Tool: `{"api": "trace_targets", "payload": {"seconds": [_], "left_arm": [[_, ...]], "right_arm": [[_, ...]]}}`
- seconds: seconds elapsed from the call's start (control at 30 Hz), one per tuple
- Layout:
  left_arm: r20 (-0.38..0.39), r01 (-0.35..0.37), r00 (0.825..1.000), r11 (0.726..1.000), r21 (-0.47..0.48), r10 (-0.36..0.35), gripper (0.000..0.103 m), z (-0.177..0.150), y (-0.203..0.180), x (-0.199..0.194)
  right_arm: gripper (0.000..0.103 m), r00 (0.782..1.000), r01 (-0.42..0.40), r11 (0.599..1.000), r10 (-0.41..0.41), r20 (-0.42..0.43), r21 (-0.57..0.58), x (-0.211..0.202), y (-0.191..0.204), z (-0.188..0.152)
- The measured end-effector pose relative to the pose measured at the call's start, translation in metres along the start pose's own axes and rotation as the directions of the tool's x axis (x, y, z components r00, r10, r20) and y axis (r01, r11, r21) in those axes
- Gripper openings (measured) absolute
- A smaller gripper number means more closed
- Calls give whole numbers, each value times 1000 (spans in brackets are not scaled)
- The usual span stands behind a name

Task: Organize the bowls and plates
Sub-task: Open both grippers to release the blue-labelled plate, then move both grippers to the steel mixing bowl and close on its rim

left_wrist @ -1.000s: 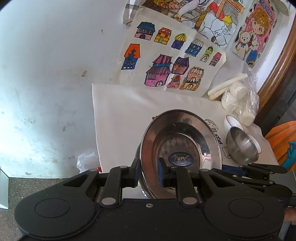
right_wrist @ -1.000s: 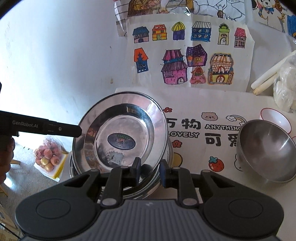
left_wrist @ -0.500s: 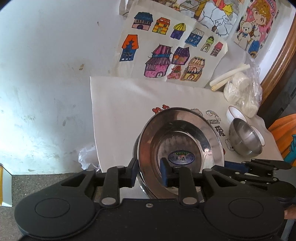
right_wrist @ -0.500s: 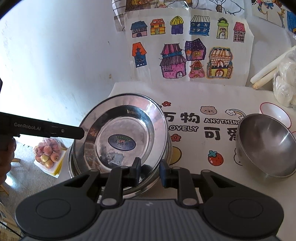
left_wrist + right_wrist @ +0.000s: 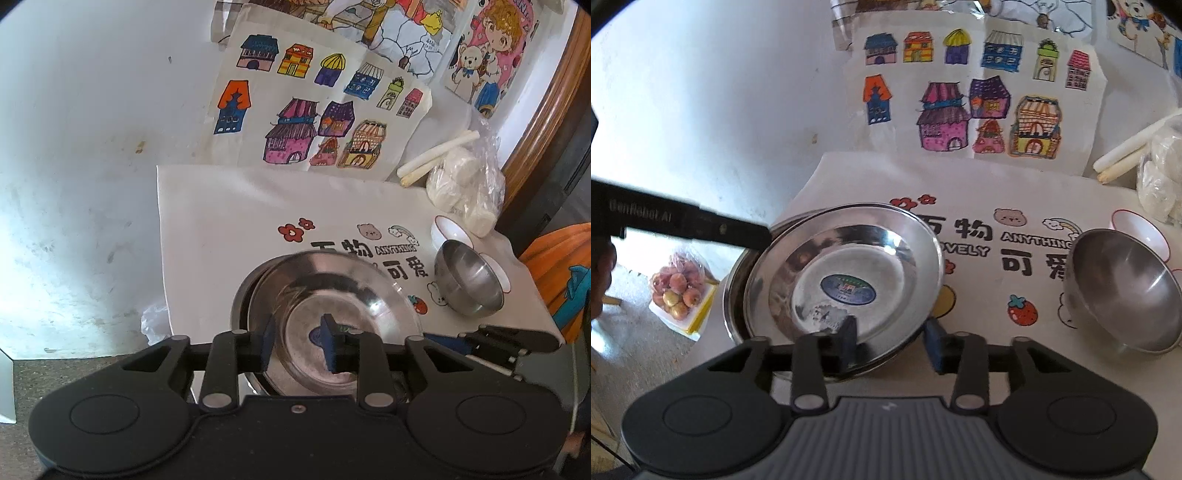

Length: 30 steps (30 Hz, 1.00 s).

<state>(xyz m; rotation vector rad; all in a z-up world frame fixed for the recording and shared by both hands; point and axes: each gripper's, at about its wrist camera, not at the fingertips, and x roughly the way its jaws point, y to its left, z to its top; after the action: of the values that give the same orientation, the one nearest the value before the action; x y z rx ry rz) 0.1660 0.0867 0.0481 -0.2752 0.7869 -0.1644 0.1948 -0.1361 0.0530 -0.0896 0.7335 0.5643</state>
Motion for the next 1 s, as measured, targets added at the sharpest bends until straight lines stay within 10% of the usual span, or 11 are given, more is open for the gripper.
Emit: {"api": "trace_targets", "payload": {"seconds": [0.17,0.4,1.0], "left_arm": [[24,7,1000,1000,1,-7,69,1,-6,-1],[52,20,998,999,35,-22,100,5,-30,4],[5,54,998,991,124,-55,102,42,-149,108]], "right_arm": [[83,1000,-4,1000,4,31,11,-4,3,-11],[97,992,40,996,-50,117,85,-36,-6,-34],[102,899,248,841,-385,210,480,-85,-123,-81]]}}
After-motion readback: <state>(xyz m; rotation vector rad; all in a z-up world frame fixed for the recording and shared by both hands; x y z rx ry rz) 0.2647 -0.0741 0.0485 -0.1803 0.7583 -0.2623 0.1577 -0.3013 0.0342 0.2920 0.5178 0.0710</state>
